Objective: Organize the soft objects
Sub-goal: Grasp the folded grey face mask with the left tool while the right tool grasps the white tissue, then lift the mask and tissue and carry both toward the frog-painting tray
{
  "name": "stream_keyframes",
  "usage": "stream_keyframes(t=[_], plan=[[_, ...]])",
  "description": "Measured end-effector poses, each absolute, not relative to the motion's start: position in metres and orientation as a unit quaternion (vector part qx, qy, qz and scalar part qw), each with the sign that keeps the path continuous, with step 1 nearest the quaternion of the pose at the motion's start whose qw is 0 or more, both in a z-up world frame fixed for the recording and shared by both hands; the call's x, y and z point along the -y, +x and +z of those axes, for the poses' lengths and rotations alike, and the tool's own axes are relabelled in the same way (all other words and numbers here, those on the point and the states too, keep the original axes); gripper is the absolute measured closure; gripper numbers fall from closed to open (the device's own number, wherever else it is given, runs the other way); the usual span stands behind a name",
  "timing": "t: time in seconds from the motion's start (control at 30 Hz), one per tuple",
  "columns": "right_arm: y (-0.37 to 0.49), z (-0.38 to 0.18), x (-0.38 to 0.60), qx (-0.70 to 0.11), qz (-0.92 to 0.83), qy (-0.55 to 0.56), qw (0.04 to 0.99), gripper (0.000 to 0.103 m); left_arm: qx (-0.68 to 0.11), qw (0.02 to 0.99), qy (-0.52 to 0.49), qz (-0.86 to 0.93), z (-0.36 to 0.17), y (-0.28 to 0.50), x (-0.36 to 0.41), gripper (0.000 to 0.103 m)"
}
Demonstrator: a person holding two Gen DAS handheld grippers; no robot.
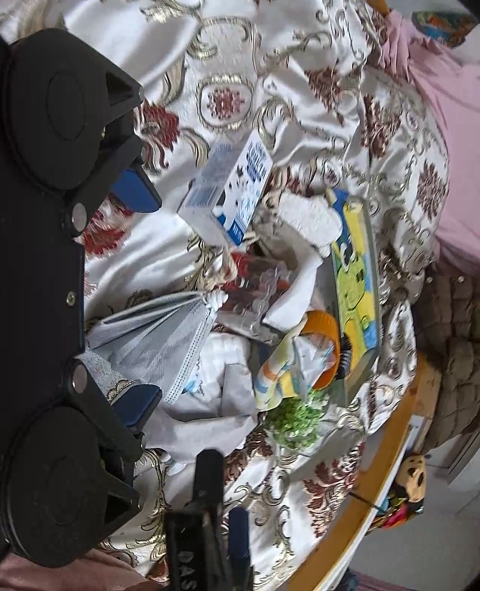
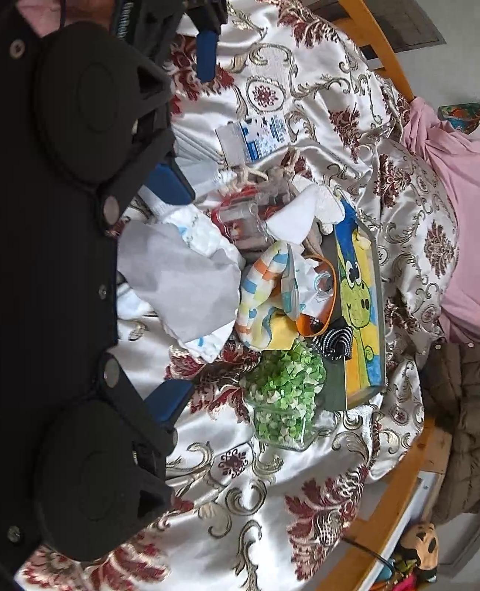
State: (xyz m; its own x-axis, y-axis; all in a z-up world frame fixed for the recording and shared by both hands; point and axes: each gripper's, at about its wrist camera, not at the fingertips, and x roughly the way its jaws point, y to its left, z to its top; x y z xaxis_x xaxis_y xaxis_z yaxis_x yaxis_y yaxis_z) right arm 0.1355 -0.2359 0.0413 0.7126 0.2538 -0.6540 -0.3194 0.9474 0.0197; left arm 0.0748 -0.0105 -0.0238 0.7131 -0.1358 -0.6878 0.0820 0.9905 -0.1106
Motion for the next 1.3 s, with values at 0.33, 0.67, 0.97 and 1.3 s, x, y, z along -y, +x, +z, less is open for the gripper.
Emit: stream_keyframes(t=[0.33, 0.67, 0.97, 1.3], plan=[[0.171, 0.019, 0.222, -0.364, 0.177, -0.037, 0.914, 0.038, -0.398, 0.911, -0.076, -0.078, -0.038, 0.099, 0.007, 0.020], [0.185, 0.001, 0.214, -0.391, 0.164, -0.048, 0.904, 0.079, -0.408, 0.899, -0.123, -0.107, -0.048, 0.106, 0.003, 0.081], [0.176, 0.012, 0.228, -0.358, 0.162, -0.026, 0.919, 0.101, -0.377, 0.909, -0.141, -0.110, -0.038, 0.095, 0.001, 0.101], [0.147, 0.048, 0.239, -0.251, 0.168, -0.013, 0.953, 0.101, -0.291, 0.941, -0.135, -0.110, -0.003, 0.076, 0.004, 0.102]])
